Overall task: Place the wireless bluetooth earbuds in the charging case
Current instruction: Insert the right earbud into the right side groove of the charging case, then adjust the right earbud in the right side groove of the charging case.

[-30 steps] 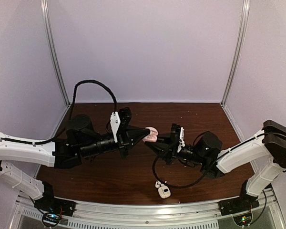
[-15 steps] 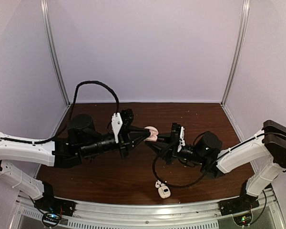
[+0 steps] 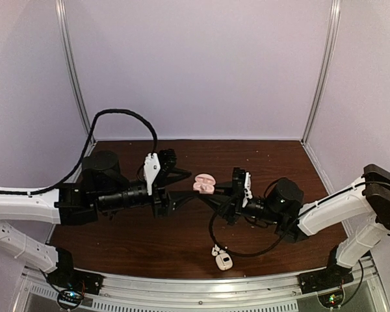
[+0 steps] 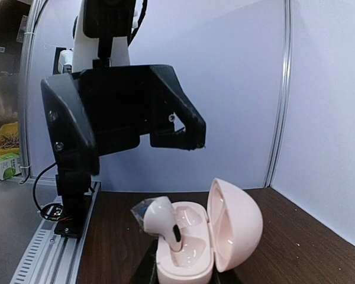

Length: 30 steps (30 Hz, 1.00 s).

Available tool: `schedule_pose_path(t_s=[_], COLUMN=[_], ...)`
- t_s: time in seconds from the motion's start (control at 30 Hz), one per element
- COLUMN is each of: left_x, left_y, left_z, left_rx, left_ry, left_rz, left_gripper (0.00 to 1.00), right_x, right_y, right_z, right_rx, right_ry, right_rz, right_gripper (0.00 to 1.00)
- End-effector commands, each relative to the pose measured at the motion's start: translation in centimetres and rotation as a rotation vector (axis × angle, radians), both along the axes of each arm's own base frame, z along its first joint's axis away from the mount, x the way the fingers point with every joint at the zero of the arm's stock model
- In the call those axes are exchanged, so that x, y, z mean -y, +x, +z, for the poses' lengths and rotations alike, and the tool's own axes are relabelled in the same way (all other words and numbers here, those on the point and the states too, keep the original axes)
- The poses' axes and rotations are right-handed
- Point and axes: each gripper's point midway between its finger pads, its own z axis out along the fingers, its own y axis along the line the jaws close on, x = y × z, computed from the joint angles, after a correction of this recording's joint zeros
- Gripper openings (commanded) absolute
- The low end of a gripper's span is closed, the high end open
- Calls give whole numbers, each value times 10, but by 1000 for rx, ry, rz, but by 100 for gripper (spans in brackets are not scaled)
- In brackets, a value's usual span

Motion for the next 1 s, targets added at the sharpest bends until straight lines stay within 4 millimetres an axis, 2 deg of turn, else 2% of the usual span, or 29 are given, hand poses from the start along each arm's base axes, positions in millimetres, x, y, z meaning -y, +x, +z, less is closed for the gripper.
schedule_pose_path(t_s=[0.0, 0.23, 0.4, 0.57, 0.83, 0.97], left_x=[-14, -17, -9, 0, 9, 9], left_y=[-6, -12, -22, -26, -15, -8], left_z=[38, 37, 19, 8, -8, -9], left_rx=[69, 75, 78, 68, 54, 49], left_ry=[-18, 73, 207, 250, 303, 299], left_rz=[4, -32, -122, -166, -136, -99], left_gripper=[57, 61, 63, 65, 64, 63], right_x=[1, -3, -9, -11, -13, -14], right_y=[-9, -26, -38, -40, -41, -41], right_z=[-4, -8, -10, -10, -10, -11], right_rx=[-23, -70, -99, -110, -105, -102], right_ry=[-27, -61, -107, -124, -133, -139], right_rz=[51, 164, 251, 268, 274, 273], right_gripper=[0, 0, 0, 0, 0, 0])
